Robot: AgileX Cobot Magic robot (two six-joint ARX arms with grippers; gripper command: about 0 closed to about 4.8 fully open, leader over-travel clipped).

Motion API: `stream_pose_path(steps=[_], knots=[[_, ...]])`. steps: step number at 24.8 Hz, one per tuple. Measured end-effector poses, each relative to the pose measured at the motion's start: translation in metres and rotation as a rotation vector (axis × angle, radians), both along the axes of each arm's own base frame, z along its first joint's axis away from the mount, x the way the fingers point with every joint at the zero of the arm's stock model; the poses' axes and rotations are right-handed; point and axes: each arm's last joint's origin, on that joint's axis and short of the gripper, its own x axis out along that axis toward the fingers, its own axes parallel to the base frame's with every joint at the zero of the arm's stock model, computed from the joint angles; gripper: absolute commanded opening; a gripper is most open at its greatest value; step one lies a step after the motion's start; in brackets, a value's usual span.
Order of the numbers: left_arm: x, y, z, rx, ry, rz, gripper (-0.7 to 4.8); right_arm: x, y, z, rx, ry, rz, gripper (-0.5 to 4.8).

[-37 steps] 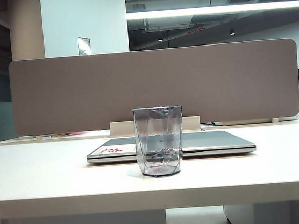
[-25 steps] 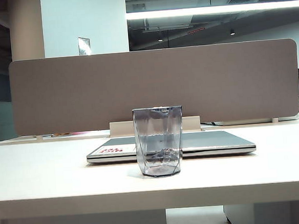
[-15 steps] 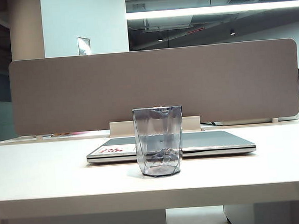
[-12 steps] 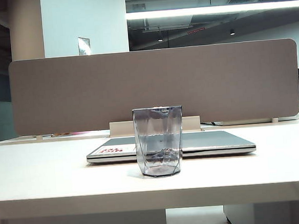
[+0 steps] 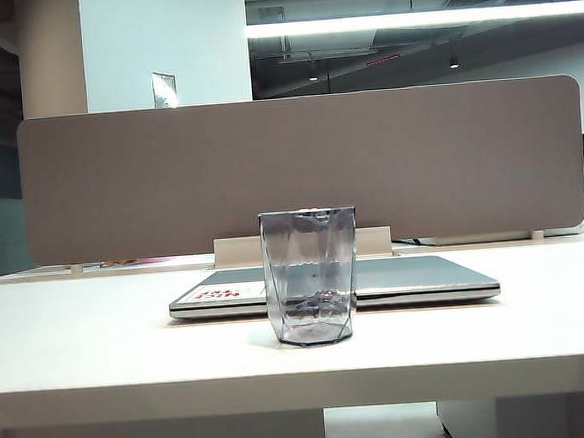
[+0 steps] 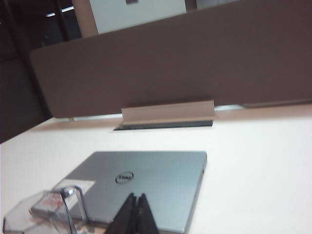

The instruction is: Pick up the water cup and place it on the left side of the laptop.

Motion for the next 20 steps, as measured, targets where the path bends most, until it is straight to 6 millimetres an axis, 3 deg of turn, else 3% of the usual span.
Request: stream_pose_path(steps=[15,20], knots=[[0.0,0.0,0.001,-0.003,-0.008,-0.004,-0.05,-0.017,-0.001,0.041,0.004,-0.043,0.0,-0.01],[0.0,0.0,0.004,-0.003,-0.038,-0.005,-0.05,-0.012,-0.001,0.057,0.003,-0.005,0.0,-0.01]])
